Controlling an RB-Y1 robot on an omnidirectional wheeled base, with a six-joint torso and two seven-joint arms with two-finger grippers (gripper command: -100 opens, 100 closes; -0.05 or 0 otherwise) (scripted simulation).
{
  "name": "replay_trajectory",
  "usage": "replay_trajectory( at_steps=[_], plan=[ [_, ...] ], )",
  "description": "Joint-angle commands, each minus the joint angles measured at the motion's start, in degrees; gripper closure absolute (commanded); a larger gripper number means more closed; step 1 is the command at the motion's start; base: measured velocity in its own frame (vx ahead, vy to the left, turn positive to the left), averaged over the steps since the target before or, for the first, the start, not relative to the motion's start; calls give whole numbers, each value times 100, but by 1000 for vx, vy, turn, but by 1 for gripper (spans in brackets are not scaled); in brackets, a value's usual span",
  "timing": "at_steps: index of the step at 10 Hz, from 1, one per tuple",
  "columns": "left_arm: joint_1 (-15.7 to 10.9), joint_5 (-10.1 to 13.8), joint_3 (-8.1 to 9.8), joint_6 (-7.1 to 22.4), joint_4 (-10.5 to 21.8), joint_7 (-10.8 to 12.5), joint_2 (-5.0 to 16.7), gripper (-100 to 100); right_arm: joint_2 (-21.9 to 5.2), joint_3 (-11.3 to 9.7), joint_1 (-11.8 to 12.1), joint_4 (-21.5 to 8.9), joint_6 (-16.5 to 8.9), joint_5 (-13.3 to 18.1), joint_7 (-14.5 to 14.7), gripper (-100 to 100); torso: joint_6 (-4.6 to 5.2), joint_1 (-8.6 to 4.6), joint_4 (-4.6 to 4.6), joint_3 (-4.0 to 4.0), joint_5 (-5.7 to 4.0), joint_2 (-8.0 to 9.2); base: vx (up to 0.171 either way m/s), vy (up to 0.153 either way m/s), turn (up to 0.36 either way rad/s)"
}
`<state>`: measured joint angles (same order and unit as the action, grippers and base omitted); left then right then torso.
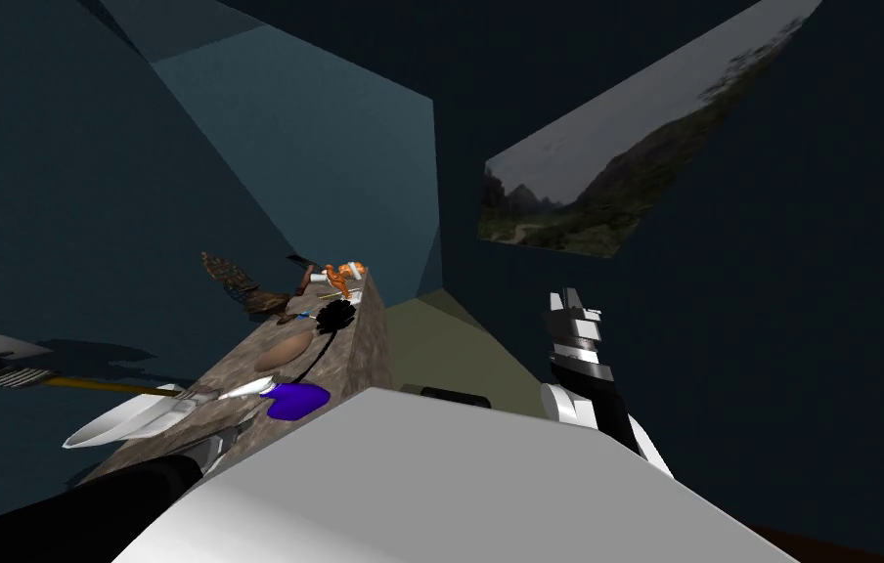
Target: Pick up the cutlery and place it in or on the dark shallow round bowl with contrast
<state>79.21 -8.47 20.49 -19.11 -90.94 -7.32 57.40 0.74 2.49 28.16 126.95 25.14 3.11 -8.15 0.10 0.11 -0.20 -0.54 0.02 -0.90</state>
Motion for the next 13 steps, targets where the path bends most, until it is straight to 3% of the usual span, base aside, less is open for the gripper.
replay_trajectory(
  at_steps=[1,13],
  plan=[
    [201,-13,67,-162,20,25,176,100,0,0,0,0,0,0,0,0,0,0,0,0,0,0,240,51,259],
    [1784,-69,407,-1387,360,62,1537,100,-2,1,0,0,0,0,0,0,-4,55,-12,-18,9,-23,292,50,270]
  ],
)
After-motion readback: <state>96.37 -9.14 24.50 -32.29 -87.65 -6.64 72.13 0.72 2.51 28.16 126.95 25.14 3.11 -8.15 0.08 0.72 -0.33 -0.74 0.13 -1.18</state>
